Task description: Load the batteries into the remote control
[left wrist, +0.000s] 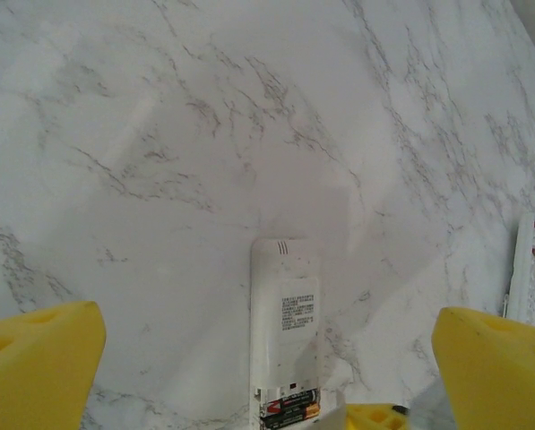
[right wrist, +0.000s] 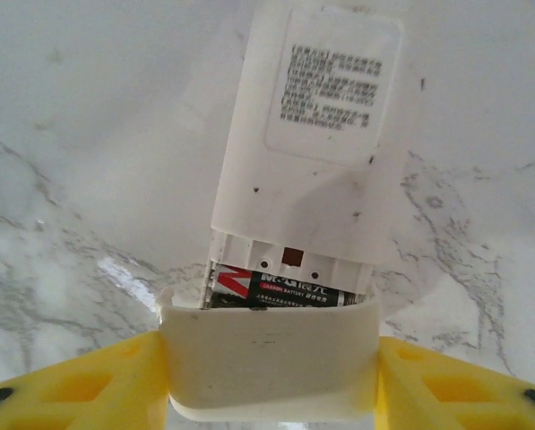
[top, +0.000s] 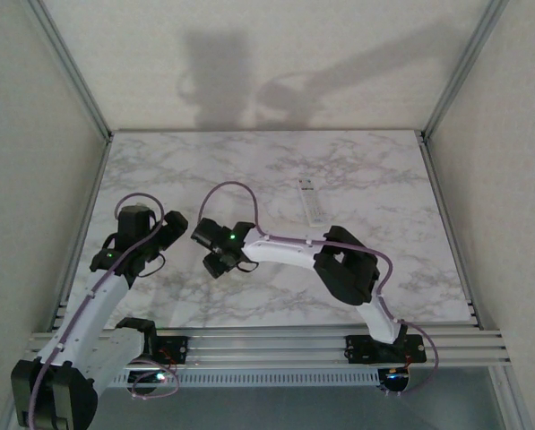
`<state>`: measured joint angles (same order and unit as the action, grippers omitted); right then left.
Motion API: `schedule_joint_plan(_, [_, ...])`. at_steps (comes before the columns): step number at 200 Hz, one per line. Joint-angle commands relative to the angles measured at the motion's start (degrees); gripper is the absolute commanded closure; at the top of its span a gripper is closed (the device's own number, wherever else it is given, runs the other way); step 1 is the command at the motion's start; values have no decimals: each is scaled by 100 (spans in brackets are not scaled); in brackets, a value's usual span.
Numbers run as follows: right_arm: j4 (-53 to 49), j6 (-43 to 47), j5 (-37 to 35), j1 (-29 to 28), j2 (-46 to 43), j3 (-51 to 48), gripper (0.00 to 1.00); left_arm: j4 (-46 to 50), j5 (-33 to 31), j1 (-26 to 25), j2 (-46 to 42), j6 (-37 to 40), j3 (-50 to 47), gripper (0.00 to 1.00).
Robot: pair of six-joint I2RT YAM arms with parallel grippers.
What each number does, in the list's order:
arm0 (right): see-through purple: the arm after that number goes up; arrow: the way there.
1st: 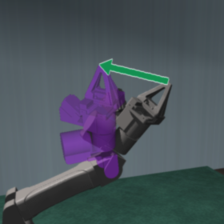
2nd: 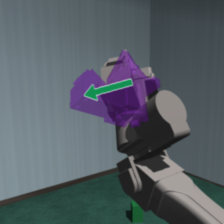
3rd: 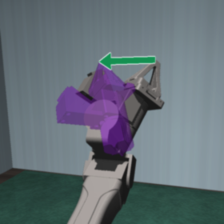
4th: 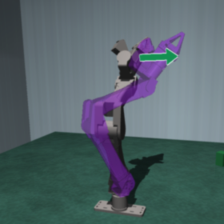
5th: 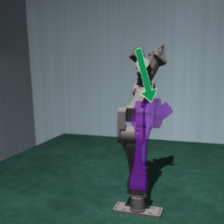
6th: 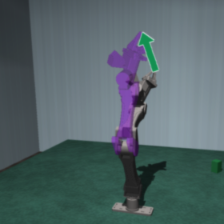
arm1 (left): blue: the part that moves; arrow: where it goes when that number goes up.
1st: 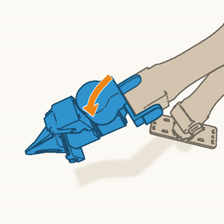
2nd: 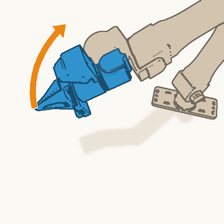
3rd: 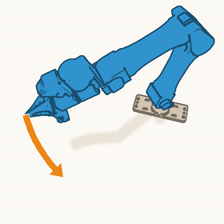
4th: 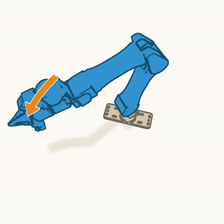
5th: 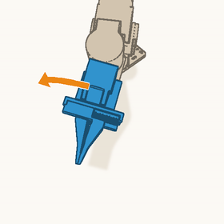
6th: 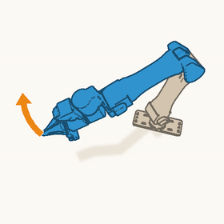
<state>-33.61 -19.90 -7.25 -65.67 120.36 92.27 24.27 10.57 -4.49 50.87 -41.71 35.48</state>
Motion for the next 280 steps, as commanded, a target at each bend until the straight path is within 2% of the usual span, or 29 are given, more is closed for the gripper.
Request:
schedule_joint_plan(1, [319, -462, 314, 188, -289, -189, 44, 6, 147, 81, -17, 102, -67, 6])
schedule_joint_plan(37, [394, -970, 543, 309, -116, -224, 44, -10, 156, 138, -51, 101, -72, 7])
schedule_joint_plan(93, [321, -1228, 864, 309, 211, -77, 45, -191, 327, 455, -43, 174, -372, 7])
schedule_joint_plan(280, [-315, -1188, 477, 150, 646, 398, 40, -203, 402, 596, -113, 234, -524, 6])
